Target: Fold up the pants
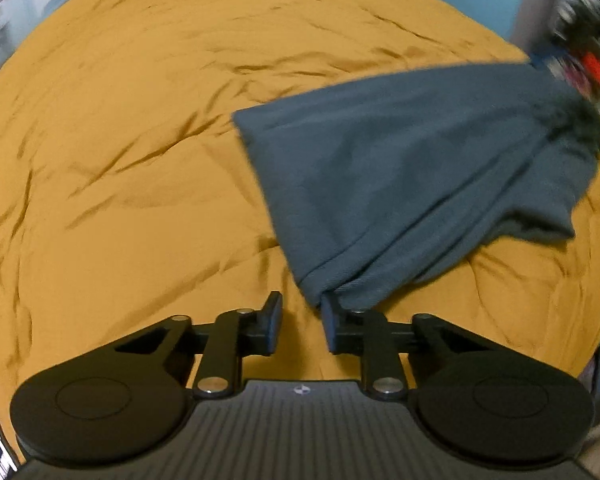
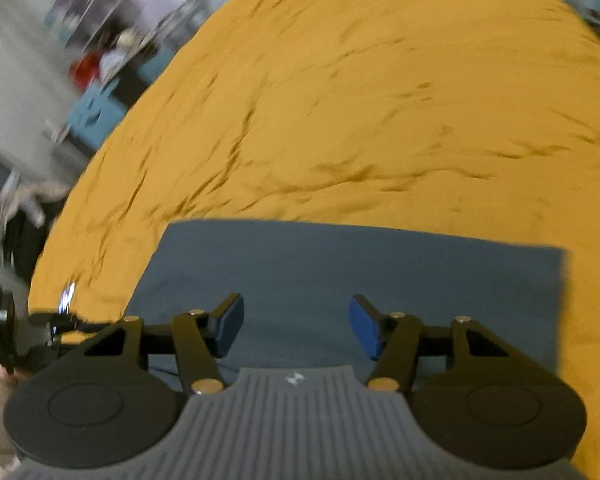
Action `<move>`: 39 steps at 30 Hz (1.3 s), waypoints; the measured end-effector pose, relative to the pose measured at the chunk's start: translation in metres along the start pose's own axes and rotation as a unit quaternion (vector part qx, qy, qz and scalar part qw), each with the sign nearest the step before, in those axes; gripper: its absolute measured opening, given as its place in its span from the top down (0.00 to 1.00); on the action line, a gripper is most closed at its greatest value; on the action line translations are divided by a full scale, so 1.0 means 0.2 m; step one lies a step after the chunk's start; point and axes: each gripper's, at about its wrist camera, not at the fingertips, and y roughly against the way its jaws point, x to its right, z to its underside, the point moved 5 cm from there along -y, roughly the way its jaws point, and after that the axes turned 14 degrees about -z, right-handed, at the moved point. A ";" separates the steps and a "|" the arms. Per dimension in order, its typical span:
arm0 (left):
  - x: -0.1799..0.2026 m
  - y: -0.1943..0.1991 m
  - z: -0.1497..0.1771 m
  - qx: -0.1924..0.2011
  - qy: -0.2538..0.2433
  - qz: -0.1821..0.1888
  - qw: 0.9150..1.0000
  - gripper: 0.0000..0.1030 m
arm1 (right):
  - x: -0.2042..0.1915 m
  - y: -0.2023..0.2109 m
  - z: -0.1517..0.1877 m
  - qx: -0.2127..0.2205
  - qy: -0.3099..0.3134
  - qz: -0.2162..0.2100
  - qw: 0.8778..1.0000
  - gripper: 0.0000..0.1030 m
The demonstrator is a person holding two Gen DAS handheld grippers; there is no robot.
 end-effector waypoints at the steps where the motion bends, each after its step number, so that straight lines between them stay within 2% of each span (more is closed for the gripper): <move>1: 0.02 0.00 -0.01 0.002 -0.014 0.002 1.000 0.84 | -0.04 -0.06 -0.02 -0.017 0.012 -0.002 1.000 0.48; 2: 0.03 -0.01 -0.02 0.001 -0.028 0.006 1.000 0.91 | -0.09 -0.13 -0.05 -0.036 0.026 -0.003 0.999 0.49; 4: 0.06 -0.02 -0.04 -0.002 -0.053 0.012 0.999 0.96 | -0.18 -0.26 -0.09 -0.075 0.055 -0.005 0.996 0.49; 7: 0.08 -0.04 -0.06 -0.018 -0.097 0.017 0.995 0.97 | -0.29 -0.43 -0.15 -0.129 0.101 -0.005 0.987 0.50; 10: 0.08 -0.07 -0.10 -0.041 -0.115 0.029 0.992 0.98 | -0.40 -0.63 -0.22 -0.178 0.151 -0.006 0.972 0.53; 16: 0.08 -0.10 -0.15 -0.078 -0.139 0.049 0.986 0.98 | -0.59 -0.95 -0.33 -0.239 0.228 -0.029 0.943 0.59; 23: 0.05 -0.18 -0.19 -0.106 -0.137 0.081 0.982 0.98 | -0.68 -1.28 -0.45 -0.263 0.251 -0.063 0.929 0.59; 31: 0.01 -0.20 -0.20 -0.109 -0.133 0.092 0.981 0.99 | -0.68 -1.57 -0.54 -0.262 0.235 -0.088 0.932 0.59; 32: 0.01 -0.20 -0.20 -0.106 -0.132 0.089 0.982 0.99 | -0.68 -1.60 -0.54 -0.266 0.231 -0.089 0.932 0.70; 33: 0.01 -0.19 -0.20 -0.104 -0.130 0.087 0.982 0.99 | -0.67 -1.62 -0.53 -0.271 0.227 -0.091 0.931 0.98; 35: 0.01 -0.16 -0.19 -0.092 -0.130 0.078 0.984 0.99 | -0.67 -1.63 -0.52 -0.270 0.228 -0.091 0.931 1.00; 39: 0.00 -0.06 -0.17 -0.074 -0.113 0.073 0.988 1.00 | -0.67 -1.60 -0.56 -0.232 0.243 -0.076 0.939 1.00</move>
